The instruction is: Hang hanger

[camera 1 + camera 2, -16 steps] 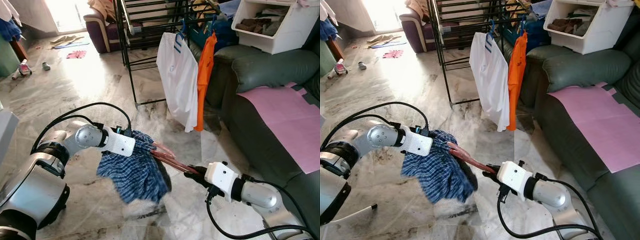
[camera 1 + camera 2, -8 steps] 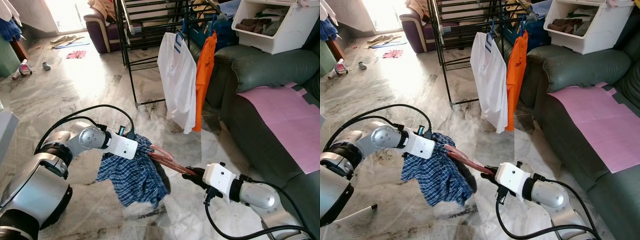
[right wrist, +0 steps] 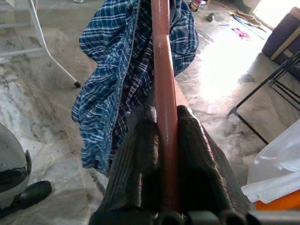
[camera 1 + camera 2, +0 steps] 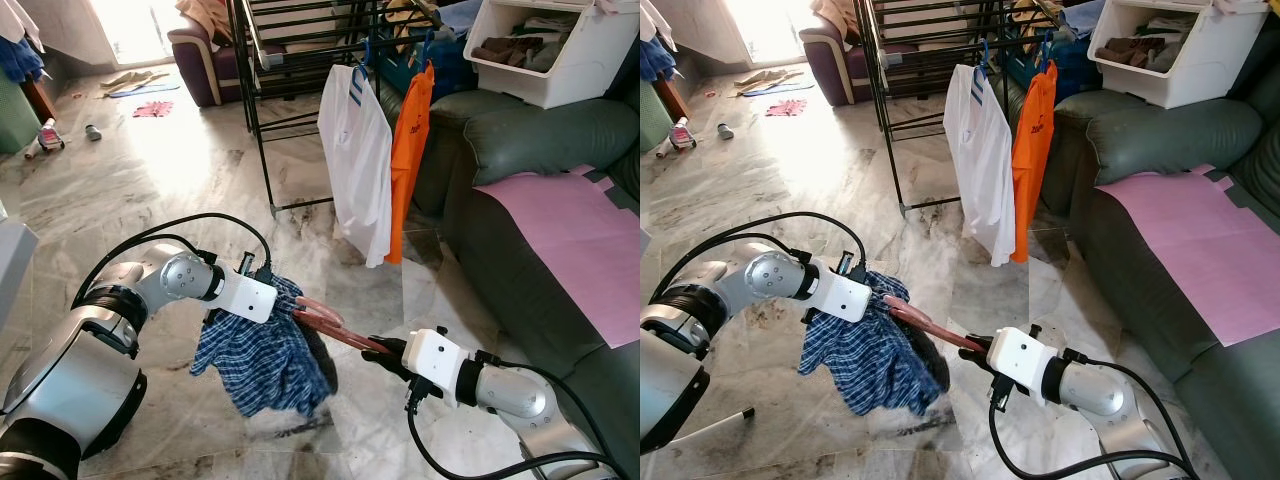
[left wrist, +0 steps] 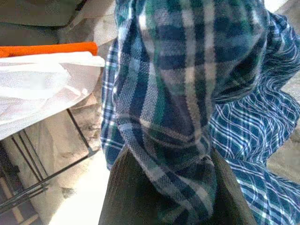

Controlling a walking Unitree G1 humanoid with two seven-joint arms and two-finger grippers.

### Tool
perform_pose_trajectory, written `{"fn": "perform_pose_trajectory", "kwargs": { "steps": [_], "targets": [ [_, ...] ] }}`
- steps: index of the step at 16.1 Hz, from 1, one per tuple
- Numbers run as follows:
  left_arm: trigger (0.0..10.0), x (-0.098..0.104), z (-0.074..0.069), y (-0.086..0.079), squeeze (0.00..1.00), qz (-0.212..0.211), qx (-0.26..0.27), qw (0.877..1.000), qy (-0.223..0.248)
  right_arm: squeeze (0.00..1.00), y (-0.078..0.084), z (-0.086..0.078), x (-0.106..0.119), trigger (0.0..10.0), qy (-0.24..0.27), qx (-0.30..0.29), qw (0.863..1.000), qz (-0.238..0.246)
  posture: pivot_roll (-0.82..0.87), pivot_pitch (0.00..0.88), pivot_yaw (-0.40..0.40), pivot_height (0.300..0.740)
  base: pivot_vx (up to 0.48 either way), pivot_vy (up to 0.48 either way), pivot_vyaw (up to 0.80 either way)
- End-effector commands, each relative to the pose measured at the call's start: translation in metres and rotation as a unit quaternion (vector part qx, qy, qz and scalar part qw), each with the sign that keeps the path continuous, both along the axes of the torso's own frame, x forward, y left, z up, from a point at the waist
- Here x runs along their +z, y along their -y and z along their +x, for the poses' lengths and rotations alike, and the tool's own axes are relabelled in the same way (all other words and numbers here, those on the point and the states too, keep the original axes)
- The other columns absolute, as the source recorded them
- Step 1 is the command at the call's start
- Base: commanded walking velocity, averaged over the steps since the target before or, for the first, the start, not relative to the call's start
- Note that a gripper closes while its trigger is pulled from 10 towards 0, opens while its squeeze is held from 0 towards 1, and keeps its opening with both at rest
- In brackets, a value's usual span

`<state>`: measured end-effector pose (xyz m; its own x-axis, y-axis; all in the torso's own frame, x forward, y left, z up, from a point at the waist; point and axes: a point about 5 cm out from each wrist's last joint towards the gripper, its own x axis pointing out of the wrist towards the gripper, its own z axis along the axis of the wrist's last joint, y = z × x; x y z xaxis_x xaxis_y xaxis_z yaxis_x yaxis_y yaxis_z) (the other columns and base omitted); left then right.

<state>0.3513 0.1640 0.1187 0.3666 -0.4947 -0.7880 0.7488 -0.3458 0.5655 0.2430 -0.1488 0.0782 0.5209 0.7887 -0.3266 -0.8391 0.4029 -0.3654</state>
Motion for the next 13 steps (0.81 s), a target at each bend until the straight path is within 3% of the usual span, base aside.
{"fn": "perform_pose_trajectory", "kwargs": {
  "steps": [1, 7, 8, 9, 10, 11, 13],
  "targets": [
    [0.0, 0.005, 0.002, 0.002, 0.00, 0.003, -0.007, 1.000, -0.005, 0.00, -0.005, 0.002, 0.005, 0.0, 0.014, 0.008, 1.000, 0.010, -0.09, 0.000, 0.067, 0.740, 0.000, 0.000, 0.00],
    [0.0, 0.002, -0.001, 0.002, 0.00, -0.009, -0.003, 1.000, -0.027, 0.00, -0.003, 0.003, 0.005, 0.0, 0.014, 0.006, 1.000, 0.007, -0.09, 0.000, 0.062, 0.740, 0.000, 0.000, 0.00],
    [0.0, 0.001, -0.002, 0.002, 0.00, -0.010, 0.000, 0.999, -0.031, 0.00, -0.003, 0.004, 0.005, 4.2, 0.016, 0.003, 1.000, 0.004, -0.09, 0.000, 0.062, 0.740, 0.000, 0.000, 0.00],
    [0.0, -0.001, -0.002, -0.001, 0.00, -0.012, 0.010, 0.999, -0.035, 0.93, -0.001, 0.006, 0.004, 10.0, 0.004, -0.011, 1.000, 0.011, -0.09, 0.000, 0.064, 0.740, 0.000, 0.000, 0.00],
    [0.0, -0.002, -0.003, -0.001, 0.00, -0.012, 0.011, 0.999, -0.035, 0.93, -0.001, 0.007, 0.005, 10.0, 0.005, -0.015, 1.000, 0.011, -0.09, 0.000, 0.064, 0.740, 0.000, 0.000, 0.00],
    [0.0, -0.003, -0.003, -0.003, 0.00, -0.018, 0.019, 0.999, -0.040, 1.00, 0.001, 0.007, 0.006, 10.0, -0.003, -0.017, 1.000, 0.017, -0.09, 0.000, 0.065, 0.740, 0.000, 0.000, 0.00],
    [0.0, -0.008, -0.006, -0.006, 0.00, -0.023, 0.029, 0.998, -0.047, 1.00, 0.004, 0.006, 0.008, 10.0, -0.011, -0.002, 1.000, 0.005, -0.09, 0.000, 0.066, 0.740, 0.000, 0.000, 0.00]
  ]
}}
